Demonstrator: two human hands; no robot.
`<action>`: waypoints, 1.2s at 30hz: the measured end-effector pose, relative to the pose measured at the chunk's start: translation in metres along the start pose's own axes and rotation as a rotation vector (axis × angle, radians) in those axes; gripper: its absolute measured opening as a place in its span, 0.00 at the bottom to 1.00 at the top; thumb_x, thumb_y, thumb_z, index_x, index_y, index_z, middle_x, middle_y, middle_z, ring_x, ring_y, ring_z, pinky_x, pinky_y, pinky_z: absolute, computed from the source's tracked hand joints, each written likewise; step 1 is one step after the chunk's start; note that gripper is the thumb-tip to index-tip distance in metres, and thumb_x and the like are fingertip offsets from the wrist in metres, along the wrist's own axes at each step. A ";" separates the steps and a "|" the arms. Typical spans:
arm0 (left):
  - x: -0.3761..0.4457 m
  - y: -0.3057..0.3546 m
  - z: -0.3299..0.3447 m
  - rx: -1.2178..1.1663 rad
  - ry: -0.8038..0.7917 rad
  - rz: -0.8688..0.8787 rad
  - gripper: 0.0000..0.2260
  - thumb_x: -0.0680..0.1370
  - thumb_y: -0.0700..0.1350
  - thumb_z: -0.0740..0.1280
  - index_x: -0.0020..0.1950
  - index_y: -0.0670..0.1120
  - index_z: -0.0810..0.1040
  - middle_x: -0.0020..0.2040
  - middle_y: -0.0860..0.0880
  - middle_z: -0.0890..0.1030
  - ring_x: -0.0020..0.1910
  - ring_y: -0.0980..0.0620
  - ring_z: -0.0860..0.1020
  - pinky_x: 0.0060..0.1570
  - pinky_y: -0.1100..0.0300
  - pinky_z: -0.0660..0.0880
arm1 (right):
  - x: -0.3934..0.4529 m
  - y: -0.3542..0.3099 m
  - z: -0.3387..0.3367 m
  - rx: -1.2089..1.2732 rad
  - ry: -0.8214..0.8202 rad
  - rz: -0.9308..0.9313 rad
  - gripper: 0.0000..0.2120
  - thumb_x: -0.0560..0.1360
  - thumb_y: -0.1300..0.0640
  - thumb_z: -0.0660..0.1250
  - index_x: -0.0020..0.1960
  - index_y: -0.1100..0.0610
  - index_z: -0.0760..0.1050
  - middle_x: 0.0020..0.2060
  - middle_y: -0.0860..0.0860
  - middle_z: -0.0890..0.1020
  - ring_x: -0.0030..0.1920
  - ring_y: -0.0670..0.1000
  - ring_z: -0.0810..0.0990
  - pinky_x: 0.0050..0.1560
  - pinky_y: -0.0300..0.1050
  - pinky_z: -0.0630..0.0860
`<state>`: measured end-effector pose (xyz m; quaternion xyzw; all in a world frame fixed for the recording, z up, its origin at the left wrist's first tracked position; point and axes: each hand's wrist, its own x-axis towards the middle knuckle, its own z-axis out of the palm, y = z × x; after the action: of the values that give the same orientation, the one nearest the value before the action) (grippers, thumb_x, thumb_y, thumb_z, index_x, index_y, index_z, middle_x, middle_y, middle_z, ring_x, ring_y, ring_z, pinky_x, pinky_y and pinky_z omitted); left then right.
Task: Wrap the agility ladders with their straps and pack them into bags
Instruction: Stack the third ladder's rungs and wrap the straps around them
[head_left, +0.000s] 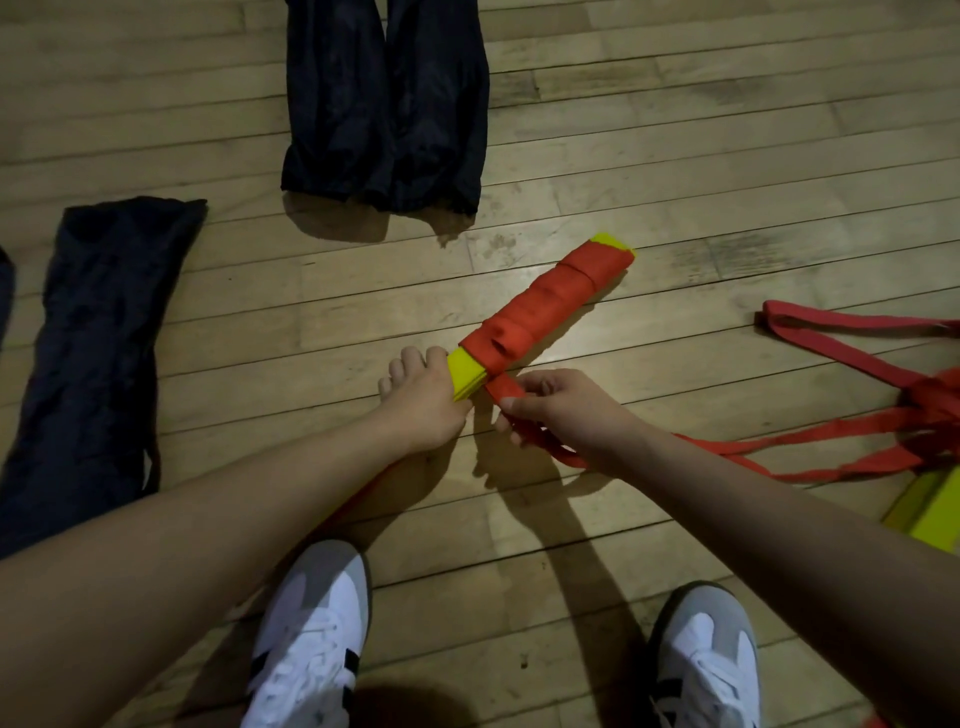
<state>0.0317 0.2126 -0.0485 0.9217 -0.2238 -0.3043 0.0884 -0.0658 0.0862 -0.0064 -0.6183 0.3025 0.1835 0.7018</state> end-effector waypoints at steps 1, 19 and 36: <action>0.001 -0.002 0.000 0.037 0.024 0.018 0.26 0.77 0.52 0.67 0.69 0.44 0.62 0.66 0.40 0.64 0.67 0.40 0.63 0.64 0.50 0.61 | 0.001 0.000 -0.001 0.002 0.002 0.004 0.08 0.78 0.68 0.61 0.43 0.60 0.75 0.35 0.56 0.79 0.30 0.49 0.75 0.29 0.34 0.73; 0.066 0.020 -0.020 0.260 0.198 0.243 0.26 0.75 0.60 0.67 0.60 0.41 0.67 0.56 0.41 0.75 0.55 0.42 0.74 0.49 0.52 0.68 | 0.038 -0.013 -0.032 0.069 0.124 0.015 0.03 0.79 0.66 0.62 0.47 0.64 0.75 0.35 0.55 0.80 0.31 0.49 0.75 0.31 0.36 0.73; 0.081 0.020 -0.016 0.199 0.208 0.366 0.17 0.75 0.40 0.68 0.59 0.43 0.64 0.56 0.44 0.72 0.53 0.46 0.71 0.44 0.57 0.66 | 0.055 -0.002 -0.045 0.065 0.148 0.083 0.03 0.78 0.65 0.64 0.48 0.64 0.76 0.36 0.56 0.82 0.32 0.50 0.78 0.34 0.38 0.77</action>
<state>0.0925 0.1579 -0.0720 0.8962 -0.4060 -0.1631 0.0734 -0.0326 0.0354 -0.0428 -0.5941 0.3848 0.1564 0.6888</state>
